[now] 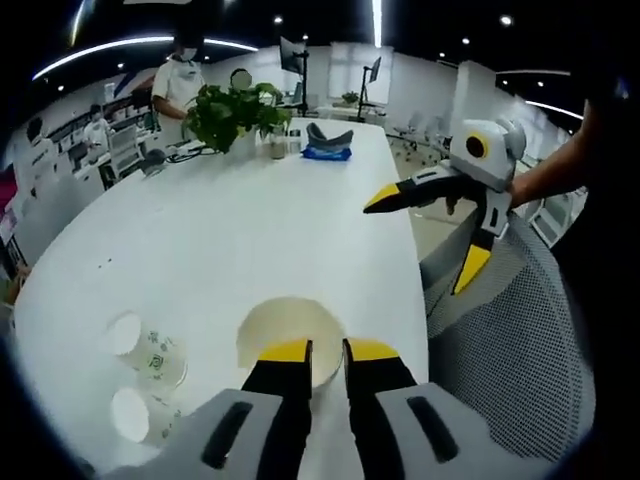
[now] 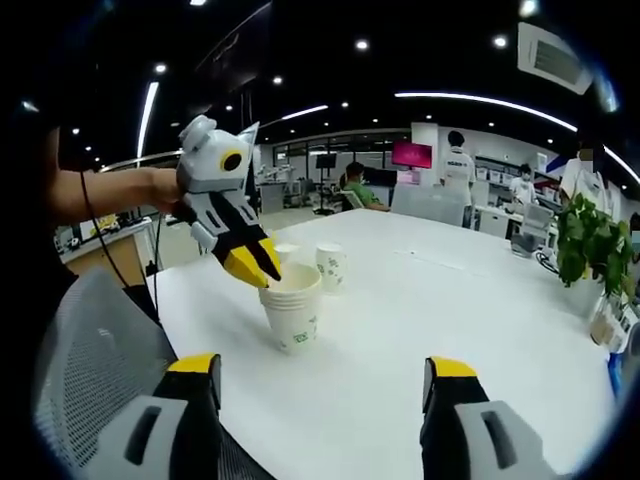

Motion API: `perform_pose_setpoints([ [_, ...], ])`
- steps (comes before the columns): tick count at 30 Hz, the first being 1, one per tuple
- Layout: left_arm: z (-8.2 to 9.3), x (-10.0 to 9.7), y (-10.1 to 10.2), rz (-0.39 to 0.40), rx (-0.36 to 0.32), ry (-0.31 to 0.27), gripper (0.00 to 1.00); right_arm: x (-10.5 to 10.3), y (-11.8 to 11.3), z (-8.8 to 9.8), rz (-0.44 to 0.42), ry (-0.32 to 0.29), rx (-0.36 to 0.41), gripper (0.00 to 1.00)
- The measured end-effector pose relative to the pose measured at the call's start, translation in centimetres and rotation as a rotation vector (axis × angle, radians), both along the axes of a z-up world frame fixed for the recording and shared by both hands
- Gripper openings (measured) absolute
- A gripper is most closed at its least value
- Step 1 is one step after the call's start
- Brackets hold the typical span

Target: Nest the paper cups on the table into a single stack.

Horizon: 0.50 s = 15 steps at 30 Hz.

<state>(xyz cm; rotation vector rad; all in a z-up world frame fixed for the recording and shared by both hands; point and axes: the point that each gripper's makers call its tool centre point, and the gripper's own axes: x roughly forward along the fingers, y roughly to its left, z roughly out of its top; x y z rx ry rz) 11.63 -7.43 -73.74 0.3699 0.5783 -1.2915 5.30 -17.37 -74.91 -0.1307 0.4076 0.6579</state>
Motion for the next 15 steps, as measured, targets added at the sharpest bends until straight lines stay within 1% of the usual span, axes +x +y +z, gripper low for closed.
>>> perform_pose_setpoints([
  [2, 0.4, 0.7, 0.7, 0.034, -0.014, -0.015, 0.17, 0.0, 0.0, 0.0, 0.000, 0.001, 0.000, 0.84],
  [3, 0.4, 0.9, 0.9, 0.041, -0.017, -0.019, 0.18, 0.0, 0.1, 0.0, 0.002, 0.002, 0.000, 0.84],
  [6, 0.8, 2.4, 2.1, 0.100, -0.037, -0.052, 0.19, -0.1, 0.1, -0.1, 0.005, 0.003, -0.002, 0.84],
  [11, 1.3, 5.0, 4.5, 0.231, -0.063, -0.105, 0.27, 0.0, 0.0, 0.0, 0.001, 0.003, 0.003, 0.84],
  [13, 1.3, 6.4, 6.0, 0.302, -0.070, -0.122, 0.31, 0.0, 0.0, 0.0, -0.001, 0.004, 0.005, 0.85],
  [15, 1.2, 7.4, 7.0, 0.343, -0.068, -0.136, 0.35, 0.1, -0.1, -0.1, -0.004, 0.006, 0.004, 0.85],
])
